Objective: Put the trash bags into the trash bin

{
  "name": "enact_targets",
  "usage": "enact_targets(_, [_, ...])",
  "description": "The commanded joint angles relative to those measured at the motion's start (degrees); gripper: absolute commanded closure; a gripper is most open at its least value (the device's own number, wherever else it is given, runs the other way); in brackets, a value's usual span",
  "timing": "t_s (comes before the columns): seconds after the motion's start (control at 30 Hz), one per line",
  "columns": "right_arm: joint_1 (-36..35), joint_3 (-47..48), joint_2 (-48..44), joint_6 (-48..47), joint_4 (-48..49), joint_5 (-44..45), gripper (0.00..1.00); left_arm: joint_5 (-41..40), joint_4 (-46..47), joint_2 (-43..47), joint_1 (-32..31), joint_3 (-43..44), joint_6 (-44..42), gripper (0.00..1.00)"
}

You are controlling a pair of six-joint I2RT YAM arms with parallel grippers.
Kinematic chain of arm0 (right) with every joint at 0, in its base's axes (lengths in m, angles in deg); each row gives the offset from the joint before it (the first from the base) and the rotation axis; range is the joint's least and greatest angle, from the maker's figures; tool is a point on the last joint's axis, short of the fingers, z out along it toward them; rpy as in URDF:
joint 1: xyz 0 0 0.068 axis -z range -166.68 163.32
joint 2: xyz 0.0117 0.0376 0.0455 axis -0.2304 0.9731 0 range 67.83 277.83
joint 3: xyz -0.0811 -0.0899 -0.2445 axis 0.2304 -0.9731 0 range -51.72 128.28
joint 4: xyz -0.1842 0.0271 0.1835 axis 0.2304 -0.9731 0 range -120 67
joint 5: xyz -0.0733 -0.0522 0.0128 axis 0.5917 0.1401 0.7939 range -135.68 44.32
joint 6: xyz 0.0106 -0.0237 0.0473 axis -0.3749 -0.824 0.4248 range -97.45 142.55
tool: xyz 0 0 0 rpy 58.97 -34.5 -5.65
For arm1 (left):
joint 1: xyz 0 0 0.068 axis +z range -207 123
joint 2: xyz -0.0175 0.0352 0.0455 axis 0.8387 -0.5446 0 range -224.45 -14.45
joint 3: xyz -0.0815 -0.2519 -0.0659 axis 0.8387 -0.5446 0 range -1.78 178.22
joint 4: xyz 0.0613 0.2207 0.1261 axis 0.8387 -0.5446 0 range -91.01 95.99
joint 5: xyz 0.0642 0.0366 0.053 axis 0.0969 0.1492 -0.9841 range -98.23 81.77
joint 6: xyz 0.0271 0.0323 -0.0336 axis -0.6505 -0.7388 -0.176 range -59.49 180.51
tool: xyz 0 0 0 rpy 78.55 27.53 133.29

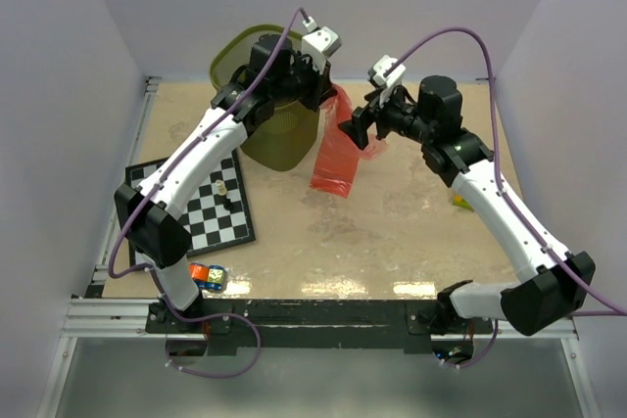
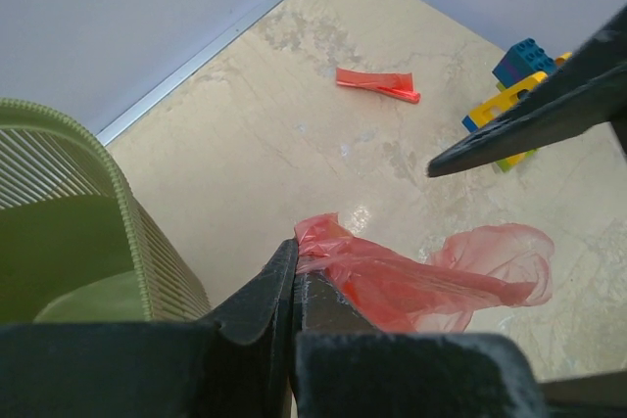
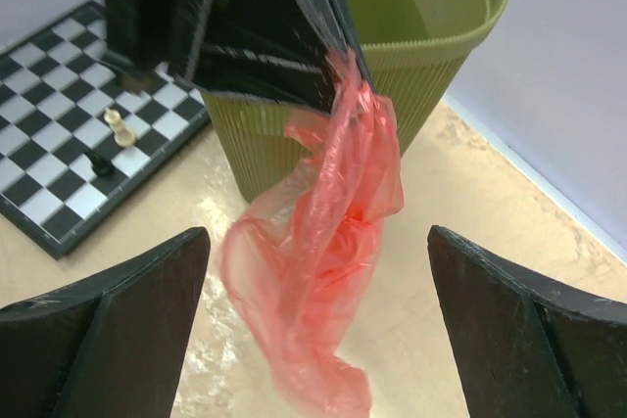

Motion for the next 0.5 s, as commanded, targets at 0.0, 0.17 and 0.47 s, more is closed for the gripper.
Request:
enact_targets(0.0, [-0.29, 0.06, 0.58, -4.82, 0.55, 2.06, 0.07, 3.7, 0.1, 3.87, -0.1, 2.84, -2.47, 1.0])
enact_targets(0.17, [-0.29, -1.34, 1.19, -8.34, -0.69, 4.43, 0.23, 5.9, 0.45, 4.83, -0.1, 2.49, -3.7, 1.0])
enact_targets(0.47, [-0.38, -4.15, 1.11, -10.8, -1.04, 5.49, 0.33, 9.5, 0.1, 5.01, -0.1, 3.28, -5.1, 1.0])
